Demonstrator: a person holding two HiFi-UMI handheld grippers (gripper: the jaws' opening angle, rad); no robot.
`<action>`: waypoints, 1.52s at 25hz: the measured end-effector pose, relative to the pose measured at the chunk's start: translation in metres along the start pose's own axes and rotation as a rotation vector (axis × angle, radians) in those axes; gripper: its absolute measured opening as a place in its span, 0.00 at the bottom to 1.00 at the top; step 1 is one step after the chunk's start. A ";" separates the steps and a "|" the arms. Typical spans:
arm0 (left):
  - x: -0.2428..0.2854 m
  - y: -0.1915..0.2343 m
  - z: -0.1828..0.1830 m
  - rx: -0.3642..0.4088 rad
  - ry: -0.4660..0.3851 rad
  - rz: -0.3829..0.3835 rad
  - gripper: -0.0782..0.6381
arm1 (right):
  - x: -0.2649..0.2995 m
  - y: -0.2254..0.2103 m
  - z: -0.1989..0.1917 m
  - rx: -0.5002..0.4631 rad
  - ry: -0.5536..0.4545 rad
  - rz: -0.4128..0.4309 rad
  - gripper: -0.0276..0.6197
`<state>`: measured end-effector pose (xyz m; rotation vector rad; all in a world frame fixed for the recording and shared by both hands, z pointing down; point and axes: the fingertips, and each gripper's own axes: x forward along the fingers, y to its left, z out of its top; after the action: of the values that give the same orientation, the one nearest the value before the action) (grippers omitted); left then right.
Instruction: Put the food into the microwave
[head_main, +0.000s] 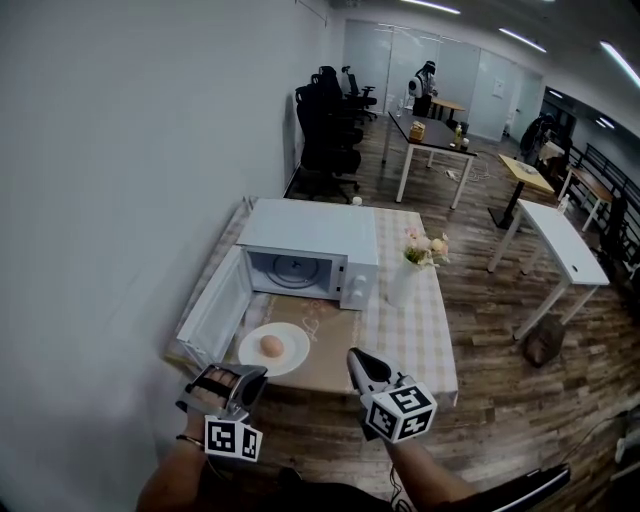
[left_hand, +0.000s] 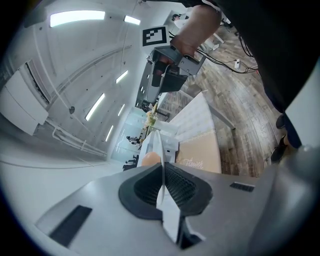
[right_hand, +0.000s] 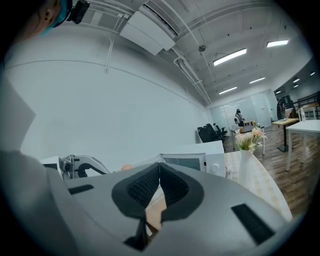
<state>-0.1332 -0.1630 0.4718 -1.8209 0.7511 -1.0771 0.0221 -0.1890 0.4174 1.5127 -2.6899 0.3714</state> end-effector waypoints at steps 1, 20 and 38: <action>0.004 0.001 -0.004 -0.003 -0.005 0.000 0.14 | 0.004 -0.001 0.000 -0.001 0.002 -0.007 0.05; 0.063 0.021 -0.041 -0.032 -0.049 -0.008 0.14 | 0.074 -0.023 0.007 0.004 -0.010 -0.029 0.06; 0.165 0.045 -0.071 -0.114 0.105 -0.037 0.14 | 0.152 -0.080 0.013 0.003 0.043 0.077 0.06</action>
<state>-0.1262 -0.3436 0.5108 -1.8920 0.8593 -1.1822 0.0112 -0.3594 0.4424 1.3882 -2.7214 0.4055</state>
